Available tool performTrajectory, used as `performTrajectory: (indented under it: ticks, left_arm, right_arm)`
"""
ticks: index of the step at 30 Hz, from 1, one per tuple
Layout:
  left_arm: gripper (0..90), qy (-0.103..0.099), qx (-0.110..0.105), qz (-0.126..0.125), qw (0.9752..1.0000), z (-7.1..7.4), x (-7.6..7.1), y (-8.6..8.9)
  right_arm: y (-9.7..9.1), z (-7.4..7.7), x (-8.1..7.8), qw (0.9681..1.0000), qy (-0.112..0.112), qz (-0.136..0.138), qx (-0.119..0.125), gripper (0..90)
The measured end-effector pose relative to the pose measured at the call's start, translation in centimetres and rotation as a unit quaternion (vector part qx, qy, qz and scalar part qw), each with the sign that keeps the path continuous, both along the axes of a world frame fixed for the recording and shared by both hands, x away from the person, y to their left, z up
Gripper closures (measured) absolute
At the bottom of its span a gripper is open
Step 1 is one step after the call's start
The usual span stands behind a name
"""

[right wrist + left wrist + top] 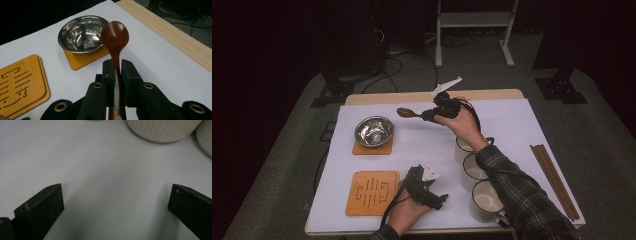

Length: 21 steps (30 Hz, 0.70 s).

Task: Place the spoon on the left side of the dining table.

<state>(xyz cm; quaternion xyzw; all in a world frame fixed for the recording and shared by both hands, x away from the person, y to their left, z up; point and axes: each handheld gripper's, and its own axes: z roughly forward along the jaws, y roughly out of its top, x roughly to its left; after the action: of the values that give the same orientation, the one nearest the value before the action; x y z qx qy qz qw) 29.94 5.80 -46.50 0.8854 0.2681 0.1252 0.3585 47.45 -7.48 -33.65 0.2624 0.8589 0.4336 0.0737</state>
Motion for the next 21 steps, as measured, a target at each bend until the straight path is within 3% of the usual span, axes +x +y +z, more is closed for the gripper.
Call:
performTrajectory:
  ticks: [21]
  left_arm:
    - [0.0, 0.000, -0.001, 0.000, 1.0000, 0.0, 0.0, 0.0]
  right_arm:
    - [4.1, -0.2, 0.7, 0.9996, 0.009, 0.026, -0.009, 81.1]
